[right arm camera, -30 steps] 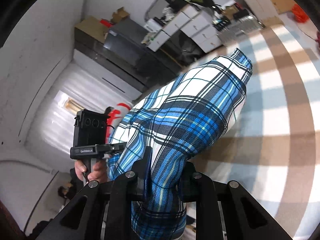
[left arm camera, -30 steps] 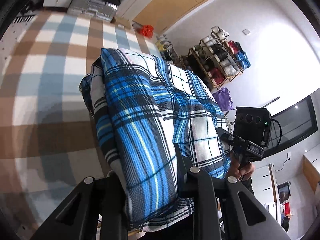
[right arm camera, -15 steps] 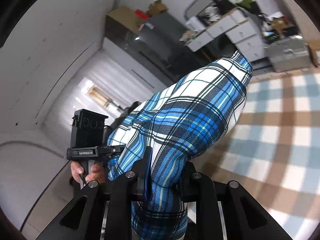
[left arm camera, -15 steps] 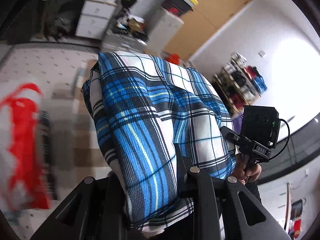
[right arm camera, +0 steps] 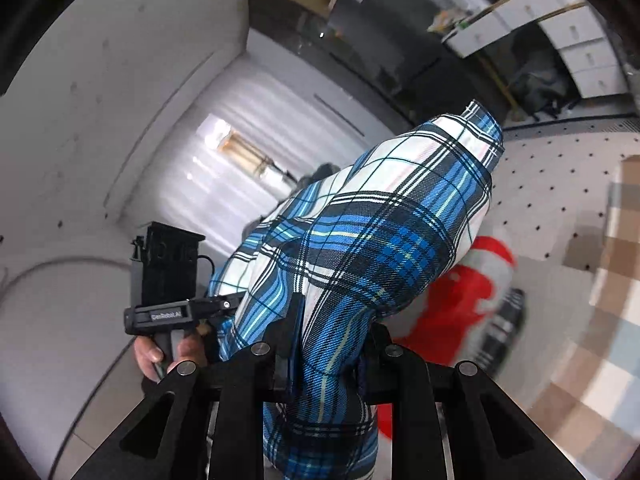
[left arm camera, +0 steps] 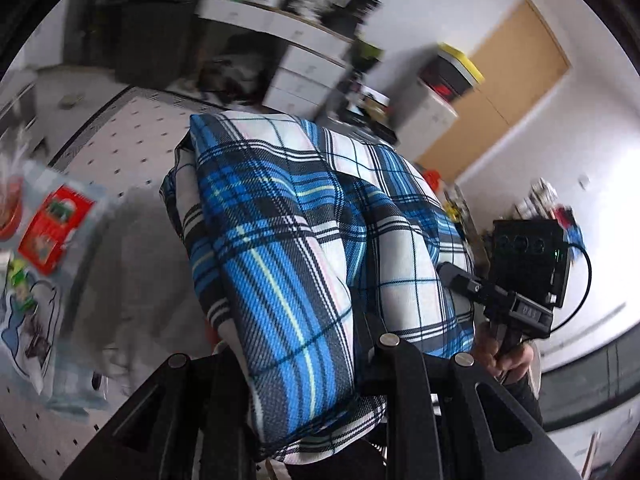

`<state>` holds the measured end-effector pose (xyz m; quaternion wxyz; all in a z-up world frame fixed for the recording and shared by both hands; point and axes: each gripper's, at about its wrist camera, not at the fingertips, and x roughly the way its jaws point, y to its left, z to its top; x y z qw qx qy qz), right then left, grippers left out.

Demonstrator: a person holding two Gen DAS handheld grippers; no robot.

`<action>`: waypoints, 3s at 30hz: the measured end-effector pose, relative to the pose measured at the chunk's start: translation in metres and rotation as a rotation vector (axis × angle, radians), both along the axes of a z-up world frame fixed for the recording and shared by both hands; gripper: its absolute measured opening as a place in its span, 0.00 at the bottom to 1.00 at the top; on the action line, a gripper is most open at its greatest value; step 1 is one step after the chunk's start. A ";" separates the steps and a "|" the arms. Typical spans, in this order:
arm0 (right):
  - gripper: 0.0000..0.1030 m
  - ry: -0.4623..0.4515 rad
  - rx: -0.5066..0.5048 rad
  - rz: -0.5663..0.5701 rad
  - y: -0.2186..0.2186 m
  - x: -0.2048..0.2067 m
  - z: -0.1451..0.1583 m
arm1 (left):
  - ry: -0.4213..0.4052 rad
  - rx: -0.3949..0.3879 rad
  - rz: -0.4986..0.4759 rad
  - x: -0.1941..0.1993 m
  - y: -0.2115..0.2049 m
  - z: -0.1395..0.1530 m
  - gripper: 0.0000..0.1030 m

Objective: Fold large clothes
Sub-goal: 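Carry the shirt bundle with both grippers to the stack on the grey cabinet, then lower the shirt bundle onto the clothes stack and open both grippers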

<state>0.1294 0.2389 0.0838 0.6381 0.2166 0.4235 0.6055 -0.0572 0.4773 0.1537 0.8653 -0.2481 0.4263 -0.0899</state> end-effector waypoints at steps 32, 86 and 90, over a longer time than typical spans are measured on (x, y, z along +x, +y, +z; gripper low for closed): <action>0.66 -0.004 -0.463 0.020 0.070 -0.002 -0.054 | -0.005 -0.133 0.139 -0.031 0.119 -0.141 0.74; 0.70 -0.323 -1.121 0.043 0.318 -0.021 -0.044 | -0.282 -0.125 0.120 -0.062 0.077 -0.167 0.73; 0.70 -0.336 -1.094 0.045 0.314 -0.021 -0.048 | -0.276 -0.154 0.112 -0.058 0.082 -0.172 0.73</action>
